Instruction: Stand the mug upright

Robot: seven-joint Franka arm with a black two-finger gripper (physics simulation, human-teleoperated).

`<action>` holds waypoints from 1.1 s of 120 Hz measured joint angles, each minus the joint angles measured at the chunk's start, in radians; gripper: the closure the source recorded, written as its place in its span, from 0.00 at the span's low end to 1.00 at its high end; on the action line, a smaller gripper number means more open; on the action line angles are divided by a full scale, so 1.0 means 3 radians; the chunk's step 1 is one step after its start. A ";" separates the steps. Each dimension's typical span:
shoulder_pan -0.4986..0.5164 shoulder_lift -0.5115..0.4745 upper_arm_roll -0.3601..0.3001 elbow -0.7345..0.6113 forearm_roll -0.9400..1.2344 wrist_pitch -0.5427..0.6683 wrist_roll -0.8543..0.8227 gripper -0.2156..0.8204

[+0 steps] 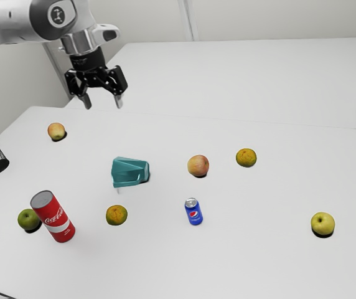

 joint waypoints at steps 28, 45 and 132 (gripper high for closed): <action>0.0101 -0.0037 -0.0024 -0.0021 -0.0005 -0.0011 -0.0013 0.21; 0.0183 -0.0058 -0.0018 -0.0089 -0.0147 0.0053 0.0079 0.21; 0.1348 0.0469 -0.0021 -0.1228 -0.1605 0.1183 0.1879 0.21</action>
